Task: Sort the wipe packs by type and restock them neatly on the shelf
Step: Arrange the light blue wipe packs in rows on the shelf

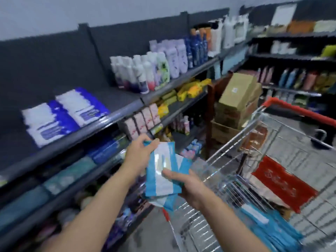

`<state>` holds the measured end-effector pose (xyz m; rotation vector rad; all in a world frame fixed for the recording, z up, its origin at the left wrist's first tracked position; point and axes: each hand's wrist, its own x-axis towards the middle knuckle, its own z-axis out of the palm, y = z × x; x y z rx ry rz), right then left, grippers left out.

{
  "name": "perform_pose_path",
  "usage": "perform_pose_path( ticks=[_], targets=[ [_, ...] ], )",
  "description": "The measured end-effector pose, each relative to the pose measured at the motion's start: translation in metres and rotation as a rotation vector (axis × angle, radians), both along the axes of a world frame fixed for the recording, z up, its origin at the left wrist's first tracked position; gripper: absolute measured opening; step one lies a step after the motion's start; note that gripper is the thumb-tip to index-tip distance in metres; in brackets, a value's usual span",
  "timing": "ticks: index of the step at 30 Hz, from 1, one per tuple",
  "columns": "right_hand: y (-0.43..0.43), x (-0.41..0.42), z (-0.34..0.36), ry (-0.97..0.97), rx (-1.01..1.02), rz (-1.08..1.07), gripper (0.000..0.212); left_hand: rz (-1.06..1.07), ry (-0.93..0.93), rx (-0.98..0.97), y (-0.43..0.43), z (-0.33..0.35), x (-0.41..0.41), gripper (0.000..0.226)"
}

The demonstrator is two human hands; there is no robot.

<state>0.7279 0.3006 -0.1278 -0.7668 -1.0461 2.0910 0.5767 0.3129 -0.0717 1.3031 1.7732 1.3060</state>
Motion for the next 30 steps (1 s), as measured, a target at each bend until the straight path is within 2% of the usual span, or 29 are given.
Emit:
perform_pose_path(
  ticks=[4, 6, 8, 13, 15, 18, 21, 25, 28, 30],
  targets=[
    [-0.043, -0.084, 0.034, 0.010, 0.066, 0.253, 0.042, 0.333, -0.110, 0.083, -0.088, 0.040, -0.086, 0.041],
    [-0.060, -0.126, 0.045, -0.012, 0.087, 0.336, 0.049, 0.432, -0.207, 0.101, -0.128, 0.051, -0.127, 0.039],
    [-0.074, -0.165, 0.051, -0.028, 0.092, 0.395, 0.045, 0.514, -0.266, 0.096, -0.168, 0.060, -0.164, 0.037],
    [-0.112, -0.262, 0.067, -0.051, 0.156, 0.509, 0.036, 0.528, -0.266, -0.028, -0.263, 0.072, -0.253, 0.018],
    [-0.128, -0.305, 0.071, -0.084, 0.230, 0.527, 0.034, 0.436, -0.204, -0.108, -0.296, 0.071, -0.292, 0.025],
    [-0.149, -0.372, 0.076, -0.127, 0.263, 0.486, 0.029, 0.330, -0.121, -0.153, -0.330, 0.073, -0.347, 0.026],
    [-0.161, -0.440, 0.077, -0.165, 0.257, 0.405, 0.025, 0.408, -0.113, -0.125, -0.353, 0.071, -0.417, 0.024],
    [-0.164, -0.523, 0.079, -0.235, 0.308, 0.296, 0.009, 0.535, -0.150, -0.053, -0.379, 0.049, -0.520, 0.030],
    [-0.168, -0.569, 0.079, -0.260, 0.303, 0.184, 0.014, 0.602, -0.159, -0.079, -0.397, 0.029, -0.576, 0.024],
    [-0.169, -0.589, 0.077, -0.239, 0.301, 0.090, 0.021, 0.642, -0.088, -0.115, -0.406, 0.016, -0.602, 0.021]
  ],
)
